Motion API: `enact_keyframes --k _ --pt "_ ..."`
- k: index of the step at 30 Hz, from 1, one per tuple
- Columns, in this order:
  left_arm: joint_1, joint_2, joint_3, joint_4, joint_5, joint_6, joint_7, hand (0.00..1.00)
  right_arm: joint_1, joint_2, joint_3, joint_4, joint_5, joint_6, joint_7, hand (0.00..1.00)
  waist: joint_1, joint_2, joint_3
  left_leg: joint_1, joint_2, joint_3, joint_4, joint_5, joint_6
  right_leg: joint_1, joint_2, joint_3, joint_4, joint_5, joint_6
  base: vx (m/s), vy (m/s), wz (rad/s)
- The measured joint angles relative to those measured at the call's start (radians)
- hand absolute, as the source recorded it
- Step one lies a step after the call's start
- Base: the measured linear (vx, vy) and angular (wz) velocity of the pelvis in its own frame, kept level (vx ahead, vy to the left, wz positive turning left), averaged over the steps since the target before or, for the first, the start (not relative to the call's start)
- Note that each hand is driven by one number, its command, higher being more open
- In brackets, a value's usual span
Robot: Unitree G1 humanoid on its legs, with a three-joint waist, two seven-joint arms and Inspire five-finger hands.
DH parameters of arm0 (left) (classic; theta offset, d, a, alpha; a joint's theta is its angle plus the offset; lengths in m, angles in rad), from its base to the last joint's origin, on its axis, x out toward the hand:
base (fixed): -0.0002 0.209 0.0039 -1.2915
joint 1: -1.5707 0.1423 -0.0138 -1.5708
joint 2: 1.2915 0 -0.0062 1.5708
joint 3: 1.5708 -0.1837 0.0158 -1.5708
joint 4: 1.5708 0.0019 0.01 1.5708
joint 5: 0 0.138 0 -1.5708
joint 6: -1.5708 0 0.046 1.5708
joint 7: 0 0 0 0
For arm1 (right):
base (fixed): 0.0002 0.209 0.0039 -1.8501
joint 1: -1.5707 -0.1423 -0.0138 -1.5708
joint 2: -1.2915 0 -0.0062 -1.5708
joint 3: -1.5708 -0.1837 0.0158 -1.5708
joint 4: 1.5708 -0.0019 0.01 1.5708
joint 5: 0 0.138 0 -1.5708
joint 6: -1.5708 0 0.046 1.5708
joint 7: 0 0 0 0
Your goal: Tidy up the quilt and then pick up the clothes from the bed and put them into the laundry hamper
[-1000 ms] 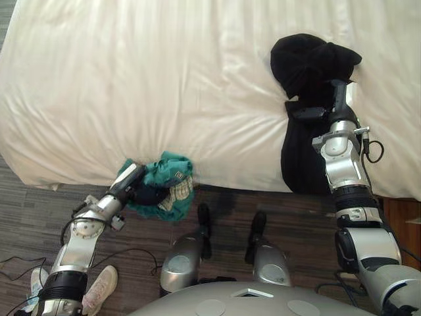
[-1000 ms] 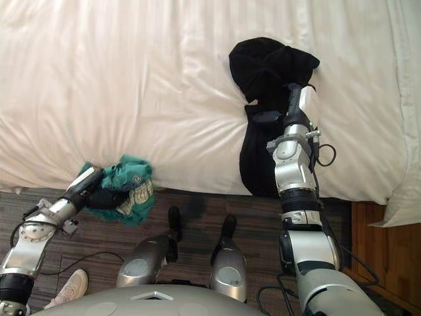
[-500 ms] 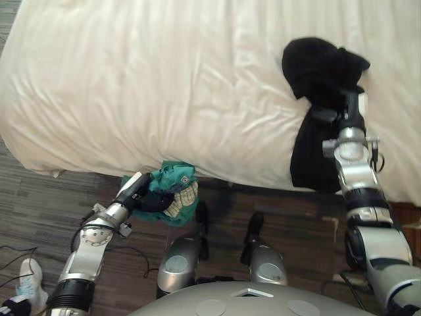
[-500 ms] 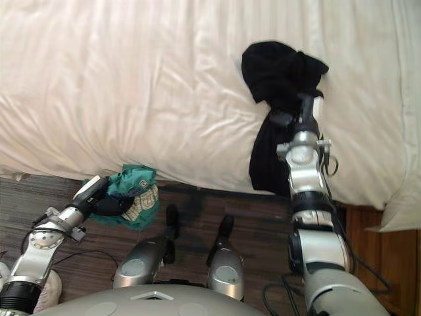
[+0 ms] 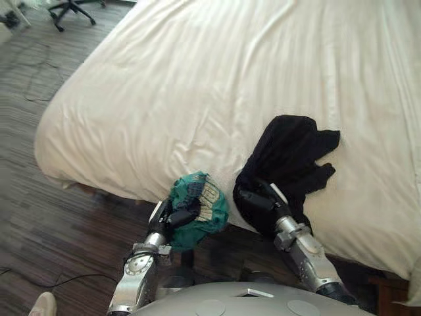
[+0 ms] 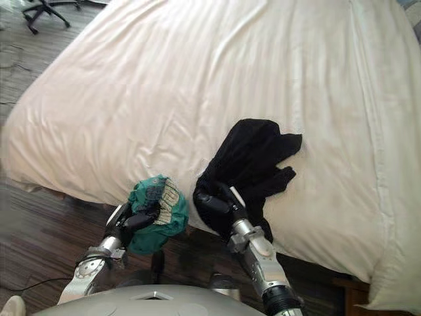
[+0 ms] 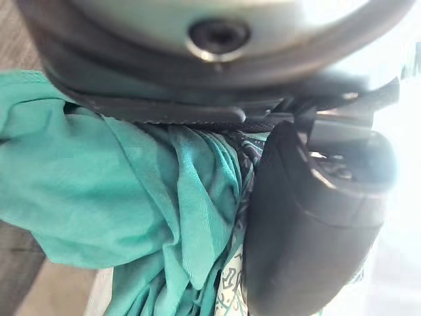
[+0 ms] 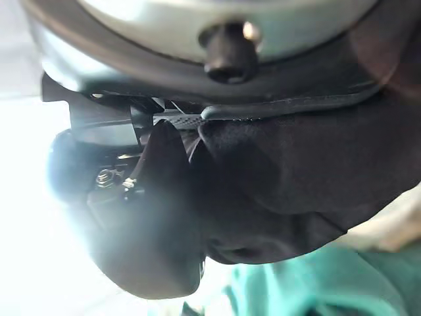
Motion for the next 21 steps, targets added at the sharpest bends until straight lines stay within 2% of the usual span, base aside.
enact_keyframes --k 1,2,3,4,5,6,8,10,11,12,13,14,15,16,17,18,19,20,21 --pt "0.002 -0.012 0.002 0.011 -0.035 -0.008 -0.001 0.00 0.028 0.014 0.000 -0.001 0.001 0.000 0.000 0.00 -0.003 -0.002 -0.001 -0.006 0.011 0.065 0.008 -0.020 0.015 0.017 -0.005 -0.054 -0.006 0.001 0.000 -0.07 -0.088 1.94" --pt "0.003 -0.036 0.003 0.039 -0.098 -0.026 -0.026 0.00 0.094 0.035 0.001 -0.009 0.011 -0.009 0.000 0.00 -0.015 -0.011 0.003 -0.050 0.043 0.217 0.089 -0.042 0.048 0.053 -0.018 -0.166 -0.005 0.001 0.000 -0.04 -0.102 2.52" --pt "0.006 -0.064 0.006 0.067 -0.148 -0.038 -0.053 0.00 0.147 0.033 0.010 -0.014 0.030 -0.011 0.001 0.00 -0.015 0.008 -0.008 -0.098 0.079 0.335 0.171 -0.038 0.057 0.074 -0.015 -0.255 0.013 -0.001 -0.003 -0.02 -0.084 2.58" --pt "0.016 -0.078 0.007 0.080 -0.174 -0.041 -0.062 0.00 0.171 0.031 0.011 -0.014 0.030 -0.011 0.001 0.00 -0.011 0.024 -0.018 -0.113 0.093 0.373 0.193 -0.025 0.073 0.080 -0.012 -0.289 0.030 -0.005 -0.009 0.04 0.003 2.17" --pt "0.046 -0.091 0.008 0.097 -0.208 -0.044 -0.069 0.00 0.203 0.030 0.010 -0.014 0.028 -0.011 0.001 0.00 0.002 0.045 -0.031 -0.120 0.096 0.383 0.192 0.025 0.083 0.094 -0.014 -0.326 0.065 -0.009 -0.012 0.08 0.089 1.69" --pt "0.074 -0.091 0.014 0.113 -0.227 -0.059 -0.069 0.00 0.213 0.034 0.007 -0.014 0.027 -0.011 0.003 0.00 0.014 0.048 -0.034 -0.115 0.071 0.357 0.169 0.031 0.093 0.103 -0.033 -0.344 0.105 -0.009 -0.012 0.09 0.111 1.57" --pt "0.098 -0.080 0.034 0.124 -0.232 -0.068 -0.062 0.00 0.212 0.057 -0.012 -0.017 0.027 -0.022 0.005 0.00 0.028 0.034 -0.034 -0.113 0.052 0.382 0.141 0.020 0.097 0.106 -0.059 -0.376 0.150 -0.007 -0.009 0.11 0.102 1.41" --pt "0.101 -0.052 0.038 0.143 -0.262 -0.089 -0.056 0.00 0.218 0.089 -0.047 -0.018 0.027 -0.037 0.004 0.00 0.019 0.005 -0.035 -0.114 0.029 0.426 0.133 0.029 0.106 0.129 -0.090 -0.443 0.195 -0.003 -0.004 0.17 0.106 1.79" --pt "0.099 -0.036 0.036 0.161 -0.261 -0.099 -0.056 0.00 0.228 0.099 -0.071 -0.018 0.027 -0.040 0.001 0.00 0.021 -0.005 -0.041 -0.110 -0.007 0.373 0.123 0.060 0.101 0.152 -0.115 -0.503 0.246 0.007 0.011 0.22 0.121 2.10" --pt "0.086 -0.025 0.035 0.175 -0.258 -0.105 -0.056 0.00 0.246 0.108 -0.091 -0.018 0.033 -0.043 -0.003 0.00 0.026 -0.027 -0.051 -0.111 -0.049 0.291 0.106 0.073 0.106 0.158 -0.142 -0.543 0.317 0.035 0.012 0.24 0.113 2.12" --pt "0.081 -0.022 0.034 0.187 -0.257 -0.110 -0.056 0.00 0.252 0.111 -0.099 -0.018 0.041 -0.044 -0.006 0.00 0.026 -0.033 -0.054 -0.109 -0.061 0.257 0.101 0.075 0.109 0.159 -0.156 -0.549 0.356 0.062 0.005 0.28 0.092 2.09" --pt "0.071 -0.017 0.034 0.212 -0.254 -0.122 -0.056 0.00 0.267 0.116 -0.111 -0.018 0.048 -0.044 -0.009 0.00 0.028 -0.037 -0.055 -0.105 -0.078 0.188 0.102 0.073 0.116 0.156 -0.177 -0.553 0.442 0.147 -0.009 0.33 0.054 1.57" --pt "0.064 -0.012 0.034 0.220 -0.251 -0.131 -0.056 0.00 0.268 0.118 -0.112 -0.018 0.051 -0.044 -0.012 0.00 0.026 -0.038 -0.054 -0.097 -0.086 0.153 0.102 0.069 0.122 0.150 -0.191 -0.553 0.496 0.192 -0.036 0.34 0.039 1.67" --pt "0.066 -0.006 0.029 0.237 -0.251 -0.153 -0.056 0.00 0.267 0.117 -0.110 -0.018 0.069 -0.045 -0.011 0.00 0.025 -0.035 -0.047 -0.082 -0.101 0.098 0.102 0.054 0.144 0.123 -0.225 -0.542 0.614 0.124 -0.115 0.35 0.020 1.25" --pt "0.062 0.001 0.029 0.257 -0.251 -0.161 -0.054 0.00 0.265 0.129 -0.107 -0.018 0.069 -0.054 -0.011 0.00 0.022 -0.031 -0.042 -0.062 -0.106 0.055 0.102 0.041 0.150 0.057 -0.217 -0.447 0.686 0.018 -0.124 0.25 0.019 1.07" --pt "0.062 0.003 0.026 0.269 -0.251 -0.171 -0.054 0.00 0.265 0.135 -0.100 -0.018 0.068 -0.056 -0.012 0.00 0.019 -0.022 -0.036 -0.049 -0.106 0.032 0.102 0.036 0.152 0.019 -0.194 -0.384 0.699 -0.018 -0.114 0.27 0.033 1.06" --pt "0.063 0.010 0.010 0.285 -0.253 -0.181 -0.053 0.00 0.271 0.142 -0.085 -0.018 0.067 -0.058 -0.014 0.00 -0.003 -0.010 -0.030 -0.029 -0.106 -0.014 0.101 0.029 0.155 -0.047 -0.139 -0.265 0.691 -0.064 -0.081 0.22 0.029 1.19" --pt "0.050 0.024 -0.019 0.302 -0.258 -0.190 -0.054 0.00 0.279 0.140 -0.060 -0.012 0.065 -0.060 -0.021 0.00 -0.014 0.000 -0.023 -0.009 -0.107 -0.059 0.099 0.031 0.153 -0.091 -0.099 -0.190 0.631 -0.092 -0.056 0.21 0.030 1.22" --pt "0.041 0.030 -0.035 0.309 -0.259 -0.191 -0.055 0.00 0.284 0.139 -0.049 -0.008 0.065 -0.060 -0.025 0.00 -0.015 0.004 -0.021 0.000 -0.108 -0.080 0.098 0.029 0.151 -0.111 -0.077 -0.156 0.583 -0.100 -0.045 0.17 0.009 1.16"
